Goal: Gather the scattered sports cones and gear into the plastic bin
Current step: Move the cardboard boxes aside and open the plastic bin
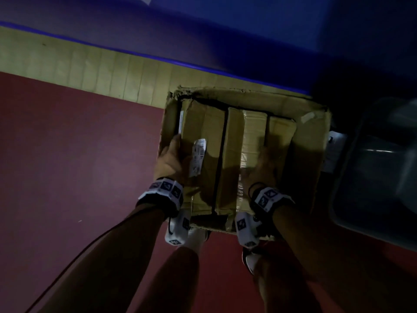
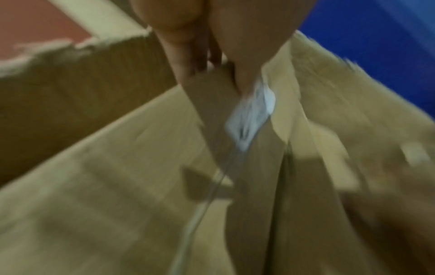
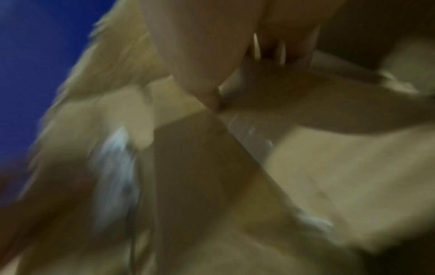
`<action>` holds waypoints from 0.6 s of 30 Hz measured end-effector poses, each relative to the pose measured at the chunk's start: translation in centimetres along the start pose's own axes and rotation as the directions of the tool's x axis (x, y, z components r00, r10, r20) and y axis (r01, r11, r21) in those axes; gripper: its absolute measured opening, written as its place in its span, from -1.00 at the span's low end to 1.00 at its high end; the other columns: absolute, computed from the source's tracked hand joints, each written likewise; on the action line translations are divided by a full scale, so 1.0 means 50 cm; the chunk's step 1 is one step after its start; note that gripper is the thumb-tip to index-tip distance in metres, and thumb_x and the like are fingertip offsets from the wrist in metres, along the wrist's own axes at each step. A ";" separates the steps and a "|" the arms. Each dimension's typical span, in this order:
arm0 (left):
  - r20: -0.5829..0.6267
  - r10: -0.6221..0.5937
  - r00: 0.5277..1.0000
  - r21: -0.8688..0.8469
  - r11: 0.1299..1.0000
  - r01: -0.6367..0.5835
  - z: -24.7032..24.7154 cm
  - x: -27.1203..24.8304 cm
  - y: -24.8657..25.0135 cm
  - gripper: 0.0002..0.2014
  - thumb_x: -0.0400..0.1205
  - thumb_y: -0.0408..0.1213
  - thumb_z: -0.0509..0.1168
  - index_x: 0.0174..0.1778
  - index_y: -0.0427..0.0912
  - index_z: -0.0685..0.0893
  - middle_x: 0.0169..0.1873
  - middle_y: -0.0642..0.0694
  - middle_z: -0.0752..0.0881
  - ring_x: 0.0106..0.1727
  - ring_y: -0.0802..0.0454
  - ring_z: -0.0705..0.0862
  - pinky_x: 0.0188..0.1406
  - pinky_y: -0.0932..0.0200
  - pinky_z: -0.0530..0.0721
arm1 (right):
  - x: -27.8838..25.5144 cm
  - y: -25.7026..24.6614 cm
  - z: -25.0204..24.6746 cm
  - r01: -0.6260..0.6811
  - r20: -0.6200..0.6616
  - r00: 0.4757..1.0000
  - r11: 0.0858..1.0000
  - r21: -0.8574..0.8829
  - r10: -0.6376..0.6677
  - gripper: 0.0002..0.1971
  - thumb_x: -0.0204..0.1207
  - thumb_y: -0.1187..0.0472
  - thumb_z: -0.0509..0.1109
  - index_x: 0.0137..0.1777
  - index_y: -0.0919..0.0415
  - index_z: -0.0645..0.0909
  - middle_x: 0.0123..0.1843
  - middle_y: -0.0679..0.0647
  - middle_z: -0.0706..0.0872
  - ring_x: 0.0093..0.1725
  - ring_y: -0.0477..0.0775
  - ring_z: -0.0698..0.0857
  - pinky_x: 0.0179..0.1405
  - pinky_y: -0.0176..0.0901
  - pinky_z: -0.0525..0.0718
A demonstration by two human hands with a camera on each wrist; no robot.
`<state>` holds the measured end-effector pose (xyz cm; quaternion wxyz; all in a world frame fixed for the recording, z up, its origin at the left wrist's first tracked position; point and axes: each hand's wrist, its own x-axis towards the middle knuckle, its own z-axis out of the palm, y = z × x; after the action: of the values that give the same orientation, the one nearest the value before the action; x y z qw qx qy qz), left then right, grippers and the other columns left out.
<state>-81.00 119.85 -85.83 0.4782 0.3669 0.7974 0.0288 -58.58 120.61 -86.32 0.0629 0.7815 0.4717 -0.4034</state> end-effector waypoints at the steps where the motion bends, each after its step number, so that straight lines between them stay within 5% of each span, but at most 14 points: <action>1: -0.004 0.035 0.999 0.095 0.995 -0.034 0.001 -0.019 0.009 -0.26 0.58 -0.16 0.37 0.65 0.12 0.16 0.41 -0.13 0.50 0.30 -0.10 0.56 0.28 -0.01 0.57 | -0.020 0.000 0.000 0.077 0.033 0.997 0.996 -0.043 -0.075 -0.07 0.48 0.05 0.43 0.71 -0.11 -0.12 0.68 0.16 0.07 0.51 0.36 0.37 0.17 0.12 0.60; 3: 0.124 0.056 0.991 0.166 0.983 -0.077 0.002 -0.059 0.023 -0.11 0.59 -0.35 0.33 0.68 0.26 -0.05 0.63 -0.21 0.27 0.46 -0.19 0.49 0.37 -0.10 0.54 | -0.056 0.004 0.011 0.278 0.194 0.949 0.949 -0.147 -0.247 0.04 0.38 0.01 0.49 0.67 -0.31 -0.19 0.71 0.02 -0.34 0.63 0.33 0.20 0.20 0.11 0.65; 5: 0.107 0.080 0.991 0.167 0.981 -0.097 -0.002 -0.056 0.031 -0.03 0.56 -0.38 0.31 0.62 0.45 -0.15 0.68 -0.20 0.15 0.52 -0.30 0.43 0.42 -0.20 0.51 | -0.062 0.016 0.026 0.392 0.335 0.893 0.887 -0.245 -0.302 0.05 0.31 -0.17 0.51 0.64 -0.38 -0.15 0.63 0.02 -0.59 0.63 0.41 0.18 0.27 0.19 0.61; 7: 0.098 0.071 0.993 0.173 0.981 -0.088 -0.004 -0.016 0.024 -0.07 0.57 -0.30 0.31 0.63 0.44 -0.13 0.64 -0.17 0.27 0.51 -0.34 0.44 0.42 -0.24 0.51 | -0.040 0.024 0.048 0.425 0.366 0.878 0.854 -0.299 -0.308 0.10 0.28 -0.28 0.48 0.63 -0.38 -0.25 0.60 0.08 -0.65 0.64 0.48 0.06 0.29 0.26 0.59; 10: 0.166 0.047 0.985 0.148 0.986 -0.072 0.006 0.050 0.005 -0.16 0.56 -0.02 0.29 0.63 0.43 -0.09 0.49 -0.20 0.50 0.39 -0.33 0.56 0.36 -0.23 0.56 | -0.010 0.037 0.078 0.480 0.385 0.863 0.769 -0.421 -0.328 0.25 0.39 -0.13 0.49 0.48 -0.32 -0.67 0.62 0.18 -0.61 0.66 0.51 -0.22 0.18 0.24 0.67; 12: 0.166 0.043 0.985 0.043 0.998 -0.051 0.018 0.082 -0.023 -0.20 0.50 0.13 0.29 0.64 0.41 0.04 0.45 -0.19 0.55 0.37 -0.26 0.59 0.36 -0.22 0.56 | -0.004 0.042 0.089 0.474 0.377 0.869 0.756 -0.452 -0.320 0.21 0.45 -0.01 0.49 0.47 -0.26 -0.65 0.57 0.24 -0.67 0.66 0.50 -0.25 0.19 0.20 0.67; 15: 0.203 0.022 0.979 0.062 0.997 -0.035 0.036 0.107 -0.046 -0.07 0.58 -0.26 0.43 0.69 0.23 -0.06 0.56 -0.22 0.40 0.49 -0.24 0.48 0.46 -0.18 0.48 | -0.012 0.043 0.106 0.477 0.406 0.864 0.743 -0.470 -0.298 0.12 0.50 0.02 0.47 0.56 -0.27 -0.51 0.44 0.20 -0.77 0.63 0.50 -0.36 0.31 0.24 0.60; 18: 0.086 -0.051 0.995 0.083 0.996 0.044 0.054 0.120 -0.047 -0.14 0.65 -0.27 0.31 0.65 0.37 -0.12 0.29 -0.22 0.62 0.23 -0.22 0.66 0.24 0.03 0.59 | 0.007 0.055 0.126 0.458 0.418 0.866 0.769 -0.445 -0.274 0.15 0.49 0.02 0.49 0.47 -0.39 -0.58 0.37 0.09 -0.85 0.64 0.56 -0.22 0.29 0.27 0.61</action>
<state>-81.80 120.99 -92.68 0.4983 0.3678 0.7845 -0.0312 -59.92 116.33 -91.54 0.2728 0.5454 0.6922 -0.3858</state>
